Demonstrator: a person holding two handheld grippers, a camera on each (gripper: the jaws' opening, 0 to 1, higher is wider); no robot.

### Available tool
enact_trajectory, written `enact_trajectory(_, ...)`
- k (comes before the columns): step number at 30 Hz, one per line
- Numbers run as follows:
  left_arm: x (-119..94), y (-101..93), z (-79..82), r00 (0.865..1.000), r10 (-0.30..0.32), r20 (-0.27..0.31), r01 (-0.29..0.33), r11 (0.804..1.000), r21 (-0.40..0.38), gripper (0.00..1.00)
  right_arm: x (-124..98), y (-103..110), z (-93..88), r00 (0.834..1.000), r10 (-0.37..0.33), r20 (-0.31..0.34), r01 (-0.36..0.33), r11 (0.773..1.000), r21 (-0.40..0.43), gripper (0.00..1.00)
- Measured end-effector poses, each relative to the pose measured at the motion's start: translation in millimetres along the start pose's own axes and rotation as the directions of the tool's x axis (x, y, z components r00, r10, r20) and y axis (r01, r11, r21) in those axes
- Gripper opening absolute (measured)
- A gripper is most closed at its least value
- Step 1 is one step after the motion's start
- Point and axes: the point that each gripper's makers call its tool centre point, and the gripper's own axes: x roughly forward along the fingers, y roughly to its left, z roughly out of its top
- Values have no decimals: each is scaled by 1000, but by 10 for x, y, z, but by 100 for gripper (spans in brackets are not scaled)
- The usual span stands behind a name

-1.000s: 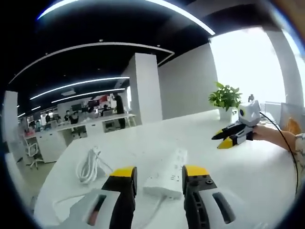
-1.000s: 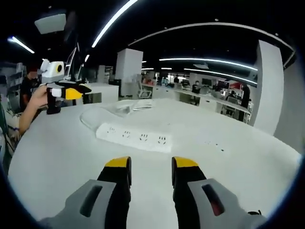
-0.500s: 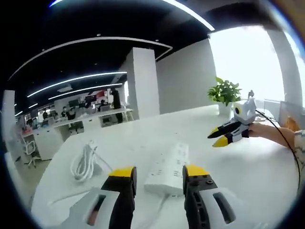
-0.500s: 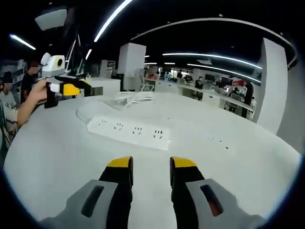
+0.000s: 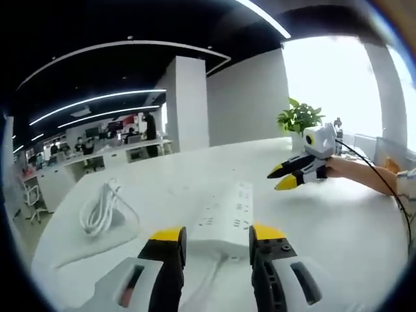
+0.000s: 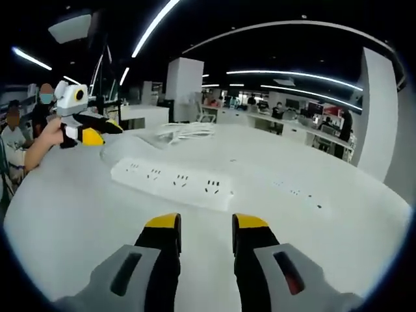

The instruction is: Straighten the power strip on the desk, plug the charger into it

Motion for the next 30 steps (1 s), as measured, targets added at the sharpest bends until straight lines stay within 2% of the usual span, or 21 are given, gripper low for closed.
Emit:
enact_trajectory(11, 87, -134, -175, 998, -56, -36, 56, 998, 2, 38, 163, -55, -23, 999, 36, -1, -36, 999, 14, 30)
enact_trajectory(16, 125, -215, -269, 995, -76, -57, 75, 997, -6, 38, 237, -70, -60, 998, 49, -25, -49, 999, -5, 32)
enact_trajectory(21, 160, -255, -342, 994, -89, -70, 88, 996, -17, 37, 290, -81, -20, 997, 78, 9, -79, 997, 27, 32)
enact_trajectory(30, 206, -342, -384, 991, -111, -75, 108, 993, -38, 36, 356, -21, -19, 992, 120, 25, -121, 992, 36, 32)
